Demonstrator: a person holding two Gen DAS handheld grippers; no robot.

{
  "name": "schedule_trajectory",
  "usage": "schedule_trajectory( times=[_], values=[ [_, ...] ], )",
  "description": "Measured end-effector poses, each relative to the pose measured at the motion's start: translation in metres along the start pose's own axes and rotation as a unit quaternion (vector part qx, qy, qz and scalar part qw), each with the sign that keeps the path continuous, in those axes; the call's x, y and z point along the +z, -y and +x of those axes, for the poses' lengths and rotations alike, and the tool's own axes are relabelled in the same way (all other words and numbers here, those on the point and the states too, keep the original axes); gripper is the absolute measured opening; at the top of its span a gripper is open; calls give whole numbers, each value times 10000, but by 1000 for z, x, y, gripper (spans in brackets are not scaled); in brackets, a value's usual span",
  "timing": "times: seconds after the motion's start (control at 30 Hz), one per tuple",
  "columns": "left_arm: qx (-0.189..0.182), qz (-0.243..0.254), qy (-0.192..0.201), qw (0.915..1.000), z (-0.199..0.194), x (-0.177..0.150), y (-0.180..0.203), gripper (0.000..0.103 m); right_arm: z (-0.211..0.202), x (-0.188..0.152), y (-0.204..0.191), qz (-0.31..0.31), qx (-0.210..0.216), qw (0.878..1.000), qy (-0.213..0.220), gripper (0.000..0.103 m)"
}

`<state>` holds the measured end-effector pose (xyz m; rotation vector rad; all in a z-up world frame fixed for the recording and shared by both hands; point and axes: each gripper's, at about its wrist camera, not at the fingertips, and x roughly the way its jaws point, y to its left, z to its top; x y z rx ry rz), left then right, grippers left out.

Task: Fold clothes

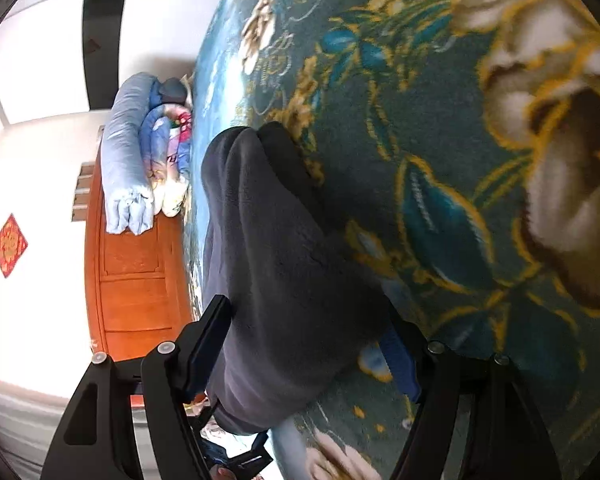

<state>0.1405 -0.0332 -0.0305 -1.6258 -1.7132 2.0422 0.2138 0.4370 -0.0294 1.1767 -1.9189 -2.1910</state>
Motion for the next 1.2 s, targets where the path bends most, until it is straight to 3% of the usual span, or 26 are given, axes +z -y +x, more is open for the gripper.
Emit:
schedule_trajectory(
  times=[0.2,0.37,0.57,0.67,0.73,0.83,0.97,1.1,1.2],
  values=[
    [-29,15,115,9999,-2,5,1,73,9,6,-4,-101,47,9999,52,70],
    [-75,54,135,9999,1,11,4,55,14,7,-6,-64,66,9999,84,53],
    [355,568,78,9977,-4,26,35,41,10,2,-22,52,109,9998,164,40],
    [248,1077,250,9936,-22,46,79,35,9,-7,-41,-46,236,9995,207,35],
    [94,1632,474,9854,-42,54,111,28,8,-22,-54,-174,409,9987,242,34],
    [330,2028,542,9772,-49,64,122,28,13,-46,-60,-215,469,9985,208,34],
    [956,1673,245,9810,-28,81,76,28,32,-72,-27,200,72,9998,-65,34],
    [689,1432,168,9872,-30,85,54,29,33,-75,-20,207,66,9997,-116,38],
    [627,1423,42,9878,-34,90,55,38,28,-73,-23,186,65,9997,-163,42]
  ],
)
